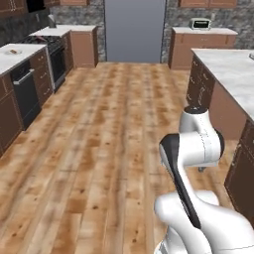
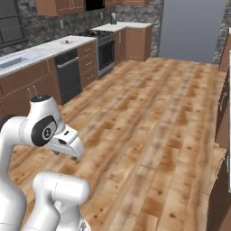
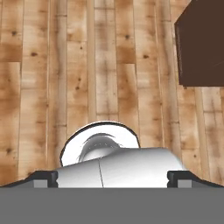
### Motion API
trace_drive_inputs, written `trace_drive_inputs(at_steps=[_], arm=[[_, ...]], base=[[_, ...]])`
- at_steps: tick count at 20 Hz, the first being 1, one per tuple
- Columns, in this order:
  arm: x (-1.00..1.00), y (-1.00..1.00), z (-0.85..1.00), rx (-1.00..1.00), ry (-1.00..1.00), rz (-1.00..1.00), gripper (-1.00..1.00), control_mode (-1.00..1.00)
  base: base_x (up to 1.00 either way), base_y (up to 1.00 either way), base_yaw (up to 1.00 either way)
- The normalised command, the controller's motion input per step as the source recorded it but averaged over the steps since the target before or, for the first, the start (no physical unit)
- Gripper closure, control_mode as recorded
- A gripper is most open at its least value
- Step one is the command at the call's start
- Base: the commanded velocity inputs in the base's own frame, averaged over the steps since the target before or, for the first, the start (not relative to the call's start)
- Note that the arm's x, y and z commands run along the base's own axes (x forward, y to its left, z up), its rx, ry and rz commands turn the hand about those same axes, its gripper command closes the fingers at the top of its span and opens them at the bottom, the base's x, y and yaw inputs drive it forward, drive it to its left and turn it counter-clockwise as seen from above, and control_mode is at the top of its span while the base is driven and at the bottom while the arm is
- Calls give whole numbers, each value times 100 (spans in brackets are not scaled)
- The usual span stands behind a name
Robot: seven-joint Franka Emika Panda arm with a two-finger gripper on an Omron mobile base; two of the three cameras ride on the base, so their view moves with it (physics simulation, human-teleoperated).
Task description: Place the cold items (broccoli and lemon) from the fridge in one tupperware on the dining counter. Place the warm items (kebab skewer and hot dog) in the stove area in another tupperware.
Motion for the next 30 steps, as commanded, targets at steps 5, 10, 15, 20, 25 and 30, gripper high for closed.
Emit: trace_drive_inputs(at_steps=[5, 10, 15, 20, 25, 30], arm=[[0, 0, 0, 0, 0, 0, -100, 100], [0, 0, 0, 0, 0, 0, -100, 100], [0, 0, 0, 0, 0, 0, -100, 100], [0, 0, 0, 0, 0, 0, -100, 100], [0, 0, 0, 0, 0, 0, -100, 100], [0, 0, 0, 0, 0, 0, -100, 100]], base=[[100, -17, 12], [100, 23, 2], [100, 40, -2], [100, 9, 1], [100, 35, 0], [100, 53, 0]])
